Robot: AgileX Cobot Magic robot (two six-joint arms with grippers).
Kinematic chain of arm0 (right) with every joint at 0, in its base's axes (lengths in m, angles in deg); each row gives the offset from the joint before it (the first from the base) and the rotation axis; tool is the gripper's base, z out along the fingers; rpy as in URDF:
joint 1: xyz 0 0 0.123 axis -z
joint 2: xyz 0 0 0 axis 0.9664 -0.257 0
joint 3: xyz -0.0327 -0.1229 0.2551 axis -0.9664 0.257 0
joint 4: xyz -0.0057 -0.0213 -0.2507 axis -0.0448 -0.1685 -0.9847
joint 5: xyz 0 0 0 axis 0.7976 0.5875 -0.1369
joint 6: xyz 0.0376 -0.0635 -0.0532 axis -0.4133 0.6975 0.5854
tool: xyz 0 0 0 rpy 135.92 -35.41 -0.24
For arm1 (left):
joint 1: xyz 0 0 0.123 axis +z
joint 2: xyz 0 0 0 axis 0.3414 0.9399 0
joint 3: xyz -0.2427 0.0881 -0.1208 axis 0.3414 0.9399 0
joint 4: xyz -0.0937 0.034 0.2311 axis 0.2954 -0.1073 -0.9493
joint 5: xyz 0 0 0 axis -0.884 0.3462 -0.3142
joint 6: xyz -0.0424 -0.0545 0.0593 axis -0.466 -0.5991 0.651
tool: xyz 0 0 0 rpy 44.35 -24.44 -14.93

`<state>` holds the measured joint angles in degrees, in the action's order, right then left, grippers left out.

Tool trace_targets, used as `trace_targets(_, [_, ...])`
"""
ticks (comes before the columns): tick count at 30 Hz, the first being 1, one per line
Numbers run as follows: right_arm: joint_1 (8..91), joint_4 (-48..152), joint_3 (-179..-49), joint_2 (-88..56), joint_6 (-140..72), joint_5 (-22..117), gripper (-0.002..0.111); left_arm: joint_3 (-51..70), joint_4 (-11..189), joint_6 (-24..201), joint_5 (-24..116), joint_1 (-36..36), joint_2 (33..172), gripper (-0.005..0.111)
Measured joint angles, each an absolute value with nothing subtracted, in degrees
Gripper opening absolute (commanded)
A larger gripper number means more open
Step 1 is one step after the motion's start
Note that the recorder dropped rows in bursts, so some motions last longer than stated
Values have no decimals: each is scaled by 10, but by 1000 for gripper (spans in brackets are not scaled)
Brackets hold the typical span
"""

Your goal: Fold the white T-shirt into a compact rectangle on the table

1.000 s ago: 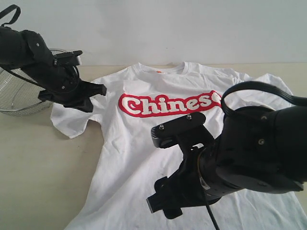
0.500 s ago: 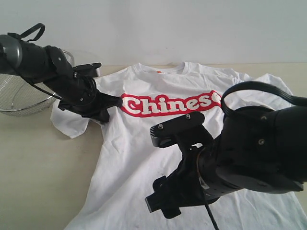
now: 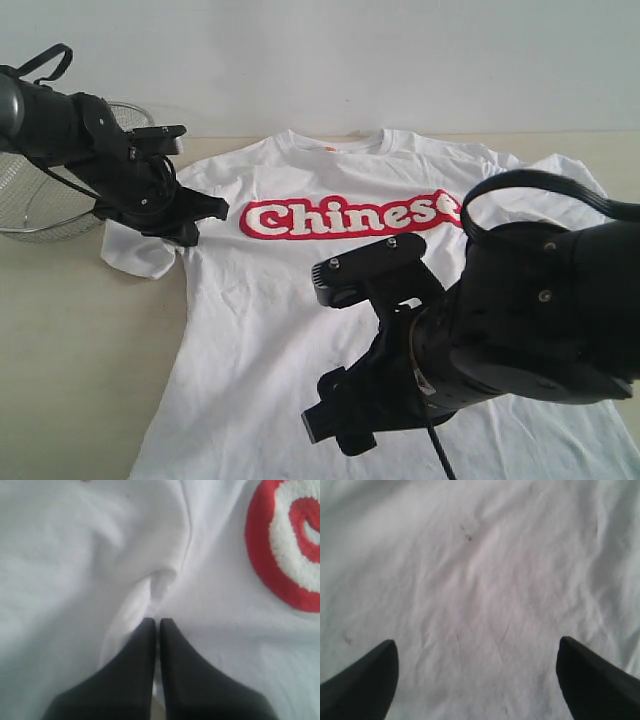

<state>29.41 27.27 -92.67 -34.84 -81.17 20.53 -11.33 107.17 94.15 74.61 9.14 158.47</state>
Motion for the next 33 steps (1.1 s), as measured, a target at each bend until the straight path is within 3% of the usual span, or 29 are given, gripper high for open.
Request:
trace_targets(2, [294,273,-927,-348,-812,206,76,-132,1058,941,775,92,1588,4])
trace_targets(3, [294,273,-927,-348,-812,206,71,-135,1053,941,788,92,1587,4])
trace_targets(7, [294,273,-927,-347,-820,182,23,-139,1079,954,818,93,1550,4])
trace_targets(8, [294,272,-927,-344,-823,173,19,-139,1099,969,831,93,1537,4])
trace_targets(10, [294,264,-927,-331,-833,155,20,-139,1126,984,848,93,1523,4])
trace_targets(15, [390,264,-927,-232,-814,90,52,-77,1207,1028,860,93,1440,4])
trace_targets(27, [746,644,-927,-173,-342,-138,53,261,1253,1064,943,93,1085,4])
trace_targets(33, [773,654,-906,-172,-308,-183,53,347,1252,1070,967,93,1072,4])
